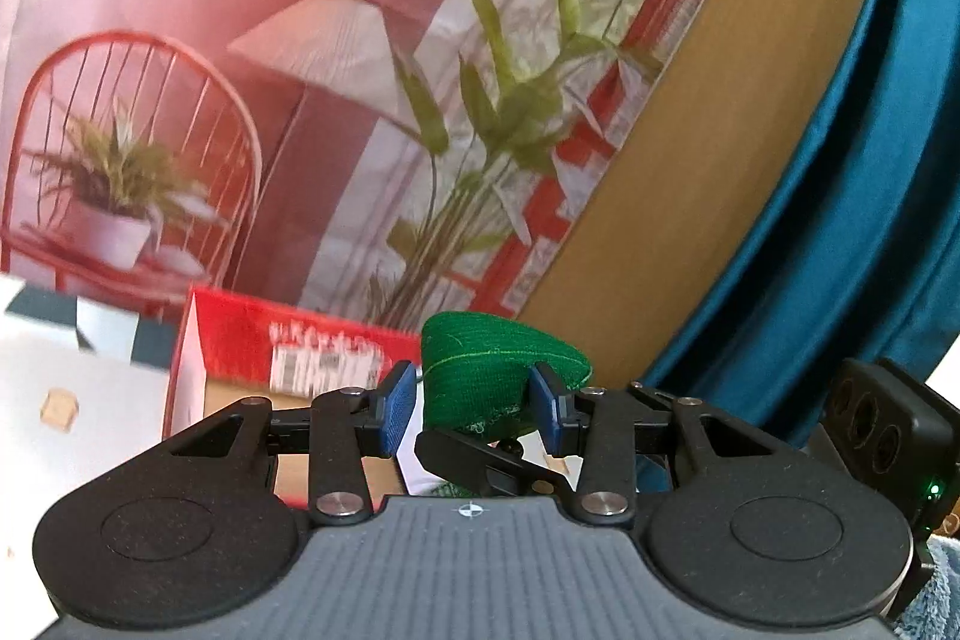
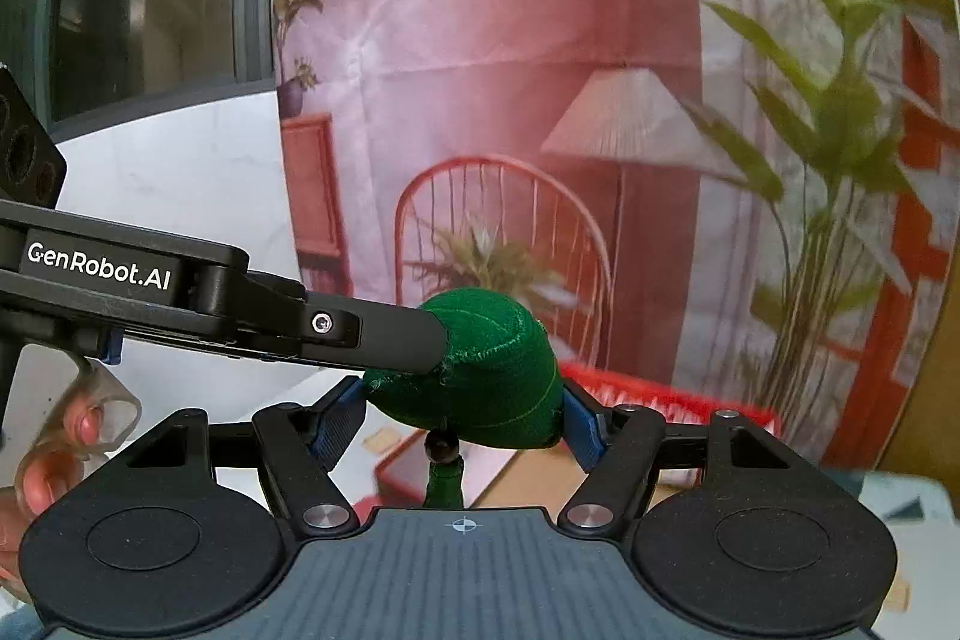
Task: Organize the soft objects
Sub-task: 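Lift the green pouch with the left gripper over the red box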
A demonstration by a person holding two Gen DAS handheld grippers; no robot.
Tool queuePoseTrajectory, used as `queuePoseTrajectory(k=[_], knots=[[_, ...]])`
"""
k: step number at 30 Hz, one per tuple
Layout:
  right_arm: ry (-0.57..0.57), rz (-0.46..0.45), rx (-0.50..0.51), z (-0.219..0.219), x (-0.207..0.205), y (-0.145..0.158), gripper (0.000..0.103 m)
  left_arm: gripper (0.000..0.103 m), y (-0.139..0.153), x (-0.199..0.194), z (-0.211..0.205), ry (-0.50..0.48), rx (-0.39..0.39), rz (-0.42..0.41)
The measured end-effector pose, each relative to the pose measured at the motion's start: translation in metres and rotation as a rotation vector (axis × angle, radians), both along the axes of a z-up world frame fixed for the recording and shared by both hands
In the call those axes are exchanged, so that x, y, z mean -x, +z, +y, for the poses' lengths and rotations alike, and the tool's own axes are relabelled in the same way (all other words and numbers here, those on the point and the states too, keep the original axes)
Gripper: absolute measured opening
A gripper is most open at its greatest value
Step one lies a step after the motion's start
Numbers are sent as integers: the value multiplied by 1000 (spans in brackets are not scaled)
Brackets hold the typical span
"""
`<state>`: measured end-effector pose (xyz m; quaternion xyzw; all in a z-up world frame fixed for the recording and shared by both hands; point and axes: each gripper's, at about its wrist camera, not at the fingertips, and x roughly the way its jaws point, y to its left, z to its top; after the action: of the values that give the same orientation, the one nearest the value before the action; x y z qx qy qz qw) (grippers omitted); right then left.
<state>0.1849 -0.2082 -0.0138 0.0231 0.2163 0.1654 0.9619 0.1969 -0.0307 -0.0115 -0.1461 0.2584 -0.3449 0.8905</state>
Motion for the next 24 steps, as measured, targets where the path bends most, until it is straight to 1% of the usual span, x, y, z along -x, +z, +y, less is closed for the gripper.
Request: queuePoseTrajectory(k=[3, 7, 9, 12, 16, 19, 22, 24], knots=[[-4, -24, 11, -5, -19, 3, 65, 43, 3, -17, -10, 5, -4, -12], [-13, -30, 22, -16, -43, -7, 65, 43, -3, -37, -24, 9, -36, -6], [-19, -15, 25, -23, -56, -17, 65, 43, -10, -47, -33, 22, -65, 18], [-29, 20, 19, -31, -72, -34, 65, 43, -24, -62, -42, 22, -87, 51], [-38, 60, -3, -42, -88, -57, 65, 43, -42, -81, -51, 15, -100, 92], [-45, 76, 1, -47, -98, -69, 65, 43, -49, -93, -58, 9, -101, 106], [-58, 67, 1, -53, -104, -74, 65, 43, -51, -100, -64, 3, -104, 93], [-69, 49, 9, -56, -107, -74, 65, 43, -46, -103, -69, 1, -105, 69]])
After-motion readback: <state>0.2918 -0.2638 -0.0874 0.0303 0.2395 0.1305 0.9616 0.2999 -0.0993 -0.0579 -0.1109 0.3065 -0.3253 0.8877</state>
